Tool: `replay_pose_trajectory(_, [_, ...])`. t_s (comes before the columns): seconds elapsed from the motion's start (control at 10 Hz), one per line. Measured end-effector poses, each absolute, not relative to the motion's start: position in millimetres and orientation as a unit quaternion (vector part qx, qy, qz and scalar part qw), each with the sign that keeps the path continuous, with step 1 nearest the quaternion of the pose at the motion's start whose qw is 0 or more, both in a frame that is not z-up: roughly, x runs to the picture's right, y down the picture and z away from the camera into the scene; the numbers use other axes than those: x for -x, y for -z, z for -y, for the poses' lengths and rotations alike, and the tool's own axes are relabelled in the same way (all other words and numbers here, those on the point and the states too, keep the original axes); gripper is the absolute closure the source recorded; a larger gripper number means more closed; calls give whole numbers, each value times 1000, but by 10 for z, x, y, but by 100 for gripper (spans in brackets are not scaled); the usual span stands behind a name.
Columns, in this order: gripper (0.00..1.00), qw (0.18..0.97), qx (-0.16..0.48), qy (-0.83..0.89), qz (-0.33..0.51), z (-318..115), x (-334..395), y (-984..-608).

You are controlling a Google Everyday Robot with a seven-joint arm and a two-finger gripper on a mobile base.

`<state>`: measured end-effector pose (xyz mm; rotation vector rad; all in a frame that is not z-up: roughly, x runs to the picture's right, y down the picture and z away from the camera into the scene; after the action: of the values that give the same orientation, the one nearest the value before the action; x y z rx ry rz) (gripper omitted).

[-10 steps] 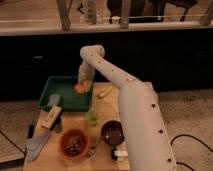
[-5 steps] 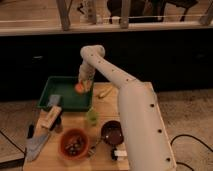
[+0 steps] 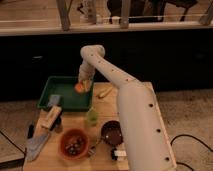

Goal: Place apple in tray

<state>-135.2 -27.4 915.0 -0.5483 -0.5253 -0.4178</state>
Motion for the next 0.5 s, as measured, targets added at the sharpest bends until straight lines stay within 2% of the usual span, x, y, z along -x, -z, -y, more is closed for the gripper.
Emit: replay_pose_trajectory(0.5, [99,908,267,198,253,278,1341,-9170])
